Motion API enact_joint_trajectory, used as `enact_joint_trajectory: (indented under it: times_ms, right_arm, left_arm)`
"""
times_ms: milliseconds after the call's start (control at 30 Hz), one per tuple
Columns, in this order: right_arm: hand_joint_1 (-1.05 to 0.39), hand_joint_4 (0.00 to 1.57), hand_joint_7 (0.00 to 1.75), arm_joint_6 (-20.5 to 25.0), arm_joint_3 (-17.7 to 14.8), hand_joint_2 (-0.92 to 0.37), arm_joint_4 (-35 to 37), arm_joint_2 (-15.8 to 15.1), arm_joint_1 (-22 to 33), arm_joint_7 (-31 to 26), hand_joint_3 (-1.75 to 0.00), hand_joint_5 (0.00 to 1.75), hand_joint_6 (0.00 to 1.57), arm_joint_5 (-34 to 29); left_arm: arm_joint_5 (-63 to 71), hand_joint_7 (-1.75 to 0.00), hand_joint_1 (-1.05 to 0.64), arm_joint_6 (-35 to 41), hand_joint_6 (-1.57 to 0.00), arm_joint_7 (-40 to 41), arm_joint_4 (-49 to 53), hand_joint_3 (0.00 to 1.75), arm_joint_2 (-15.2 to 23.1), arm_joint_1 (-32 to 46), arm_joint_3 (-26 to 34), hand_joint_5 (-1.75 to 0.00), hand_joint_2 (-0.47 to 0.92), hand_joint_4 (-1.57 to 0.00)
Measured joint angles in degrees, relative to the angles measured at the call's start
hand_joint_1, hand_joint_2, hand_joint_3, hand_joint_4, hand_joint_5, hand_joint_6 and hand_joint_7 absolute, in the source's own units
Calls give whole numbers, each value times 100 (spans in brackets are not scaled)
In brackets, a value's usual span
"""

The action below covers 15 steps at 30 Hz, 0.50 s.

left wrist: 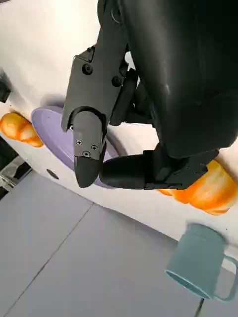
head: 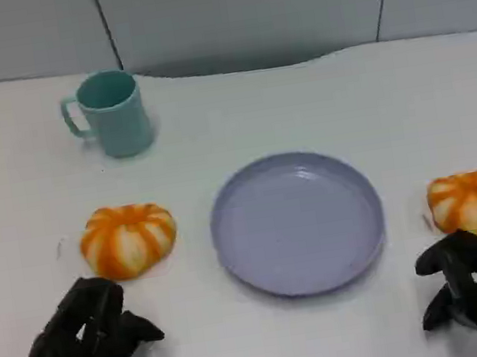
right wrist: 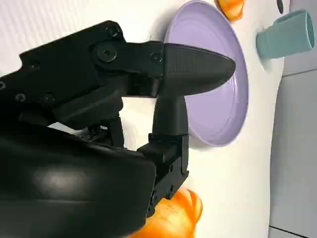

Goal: Grasp the bread from the table and place it into the plate.

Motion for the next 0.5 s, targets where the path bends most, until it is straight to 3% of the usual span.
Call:
enact_joint_trajectory:
  times_ms: [500]
  right_arm:
    - [-30, 52, 162, 7, 7, -92, -8, 0, 1, -20, -59, 175, 38, -11]
  left_arm:
    - [-15, -175, -40, 19, -37, 0, 0, 27, 0, -3, 44, -175, 92, -58]
